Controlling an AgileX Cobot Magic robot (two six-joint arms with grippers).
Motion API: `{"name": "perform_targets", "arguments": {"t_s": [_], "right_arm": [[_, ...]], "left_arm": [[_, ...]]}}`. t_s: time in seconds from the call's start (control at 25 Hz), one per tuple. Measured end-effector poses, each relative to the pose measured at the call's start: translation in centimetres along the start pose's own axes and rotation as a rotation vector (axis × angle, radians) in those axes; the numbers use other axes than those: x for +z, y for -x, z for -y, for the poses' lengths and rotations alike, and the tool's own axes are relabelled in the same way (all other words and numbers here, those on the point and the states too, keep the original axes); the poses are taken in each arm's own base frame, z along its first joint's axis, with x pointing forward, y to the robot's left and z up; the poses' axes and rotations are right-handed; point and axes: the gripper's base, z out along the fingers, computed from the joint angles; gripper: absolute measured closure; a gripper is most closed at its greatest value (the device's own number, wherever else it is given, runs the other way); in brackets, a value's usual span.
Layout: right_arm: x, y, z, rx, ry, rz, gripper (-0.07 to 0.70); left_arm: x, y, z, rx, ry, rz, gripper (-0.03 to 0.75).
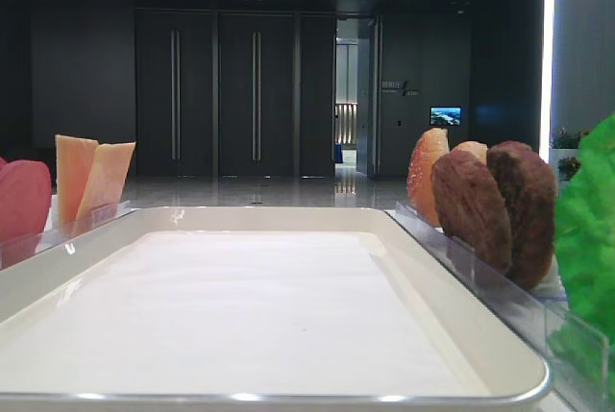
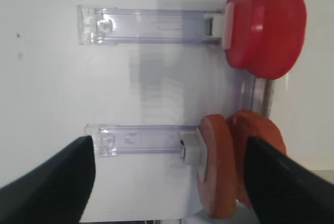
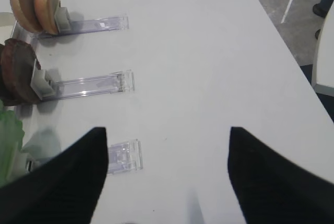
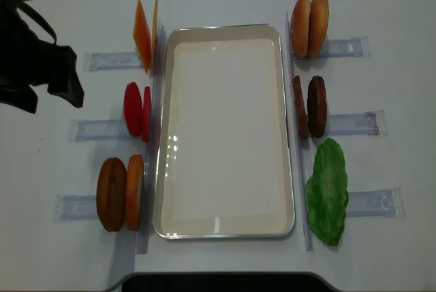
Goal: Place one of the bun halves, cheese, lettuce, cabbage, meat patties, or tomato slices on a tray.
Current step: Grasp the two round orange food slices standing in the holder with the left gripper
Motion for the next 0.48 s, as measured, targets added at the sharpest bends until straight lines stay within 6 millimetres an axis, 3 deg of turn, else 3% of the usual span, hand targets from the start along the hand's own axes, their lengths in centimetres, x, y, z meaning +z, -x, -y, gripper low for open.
{"name": "perform_targets", "arguments": {"t_s": [0.28, 0.48], "right_arm": [[0.0, 0.0, 0.0, 0.000, 0.000, 0.000, 0.166], [0.0, 0.0, 0.0, 0.000, 0.000, 0.000, 0.166]], "left_arm": [[0.0, -0.1, 0.6, -0.018, -0.034, -0.006, 0.024], [0.1, -0.5, 2.8, -0.035, 0.014, 0.000, 0.024]]}}
